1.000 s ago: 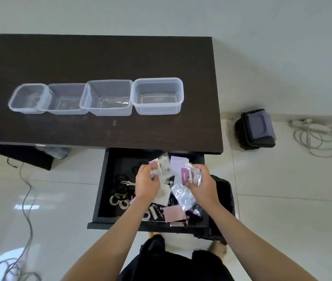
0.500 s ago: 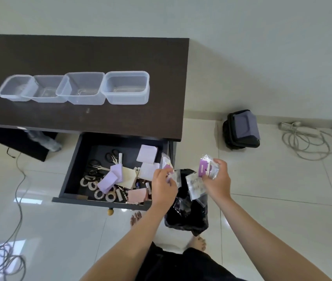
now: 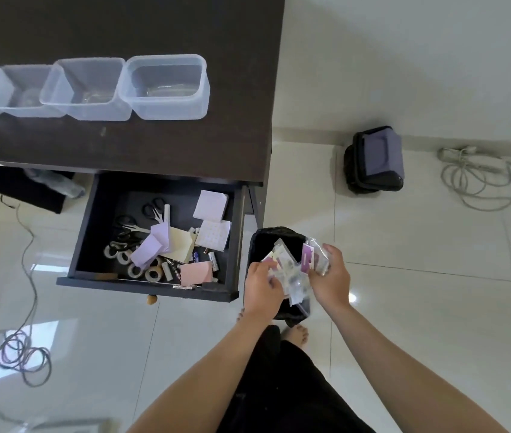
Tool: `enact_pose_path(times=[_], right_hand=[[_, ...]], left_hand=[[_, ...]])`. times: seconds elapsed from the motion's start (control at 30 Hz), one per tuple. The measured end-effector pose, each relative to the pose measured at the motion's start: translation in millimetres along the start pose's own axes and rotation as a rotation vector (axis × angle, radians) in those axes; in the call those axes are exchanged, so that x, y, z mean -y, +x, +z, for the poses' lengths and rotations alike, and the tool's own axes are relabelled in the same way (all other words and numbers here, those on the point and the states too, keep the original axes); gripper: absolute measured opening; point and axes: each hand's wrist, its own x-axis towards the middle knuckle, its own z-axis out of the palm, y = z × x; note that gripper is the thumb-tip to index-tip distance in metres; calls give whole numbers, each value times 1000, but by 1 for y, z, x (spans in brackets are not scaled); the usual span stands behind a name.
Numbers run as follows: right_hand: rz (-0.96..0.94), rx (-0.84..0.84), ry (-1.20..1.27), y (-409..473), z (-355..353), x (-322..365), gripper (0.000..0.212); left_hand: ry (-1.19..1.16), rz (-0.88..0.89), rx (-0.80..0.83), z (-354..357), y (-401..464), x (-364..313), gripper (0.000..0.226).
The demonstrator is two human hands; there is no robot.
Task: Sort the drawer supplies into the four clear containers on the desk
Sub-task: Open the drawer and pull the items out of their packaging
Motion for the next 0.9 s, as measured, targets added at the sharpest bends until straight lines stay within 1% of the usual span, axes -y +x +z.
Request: enact_pose_path(times=[0.13,0.23,0.37,0.53,0.7,0.73,0.83,0.9], right_hand=[[22,9,-86,12,15,-18,58],[24,36,-138,25,27,-30,59],[57,66,-212,52,47,-55,58],[78,106,-289,94,79,-94,60],[110,190,-267,125,109,-121,72],[106,223,-278,129,113,-125,78],[99,300,-328,134,122,-134,106],[137,306,-359,134,122,-136,110]], left_hand=[[51,-97,44,16,16,26,31],[83,-217,33,35,27,47,31],[111,-323,30,68,46,78,28],[76,-333,44,96,76,111,30],[49,-308,94,112,108,135,34],[47,-308,123,114,113,139,38],[63,-340,236,115,120,144,63],[71,-375,294,114,116,143,71]])
